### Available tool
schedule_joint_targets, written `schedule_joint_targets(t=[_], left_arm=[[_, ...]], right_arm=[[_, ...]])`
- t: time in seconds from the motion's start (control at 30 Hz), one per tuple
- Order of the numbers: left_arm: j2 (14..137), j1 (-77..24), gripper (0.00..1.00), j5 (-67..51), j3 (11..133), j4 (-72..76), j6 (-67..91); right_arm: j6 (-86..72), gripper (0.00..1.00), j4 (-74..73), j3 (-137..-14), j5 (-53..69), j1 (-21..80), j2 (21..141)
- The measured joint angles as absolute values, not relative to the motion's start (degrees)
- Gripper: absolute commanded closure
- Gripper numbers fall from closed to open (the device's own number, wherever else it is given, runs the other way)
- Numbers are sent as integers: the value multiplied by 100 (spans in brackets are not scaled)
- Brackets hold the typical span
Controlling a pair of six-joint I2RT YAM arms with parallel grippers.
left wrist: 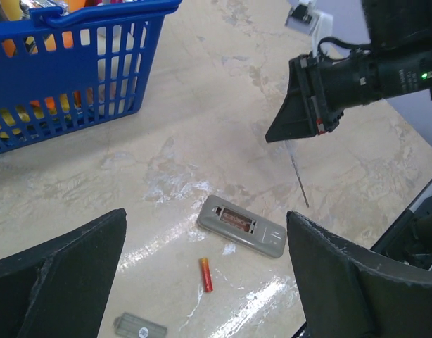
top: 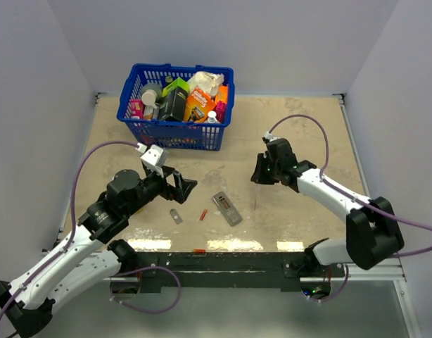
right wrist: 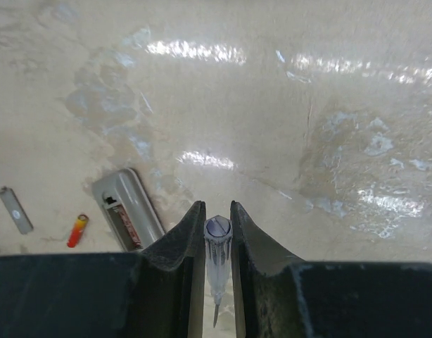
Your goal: Unload the batteries from the remote control
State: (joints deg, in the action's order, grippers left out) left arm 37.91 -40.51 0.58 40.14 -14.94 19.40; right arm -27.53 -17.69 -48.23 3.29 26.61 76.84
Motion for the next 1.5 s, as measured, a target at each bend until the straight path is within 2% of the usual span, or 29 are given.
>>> schedule_joint_targets(t=[0.1,0.3,0.53,0.63,0.73,0.77,0.83,0.87,1.23,1.5], left_arm=[[3645,-4051,0,132,4005,-1531,1835],[3544,-4051,0,322,4005,-1621,1778],[3448,-4051,0,456,4005,-1719,1778],[3446,-4051,0,484,4005,-1737,1776],[3446,-4051,0,502,4005,-1750,1776],[3446,-4051,0,504,4005,-1752,1776],[3448,-4051,0,519,4005,-1754,1776],[3444,-4051,0,523,4005,-1754,1776],[3188,-4051,0,414,4027,-1734,2045],[2847,-4051,0,108,4436,-1402,2473]], right_arm=[[-2738,82,-1839,-4823,423,2661,8099],[-2738,80,-1747,-4827,403,2646,8667],[-2766,69,-1533,-4834,307,2617,9192],[-2759,60,-1431,-4860,246,2609,9205],[-2733,46,-1448,-4906,211,2606,9190],[-2711,35,-1487,-4921,200,2606,9139],[-2657,18,-1636,-4963,148,2606,8895],[-2644,2,-1695,-4980,128,2606,8735],[-2349,2,-1863,-5408,283,2591,5339],[-2401,2,-1802,-5590,587,2591,4180]])
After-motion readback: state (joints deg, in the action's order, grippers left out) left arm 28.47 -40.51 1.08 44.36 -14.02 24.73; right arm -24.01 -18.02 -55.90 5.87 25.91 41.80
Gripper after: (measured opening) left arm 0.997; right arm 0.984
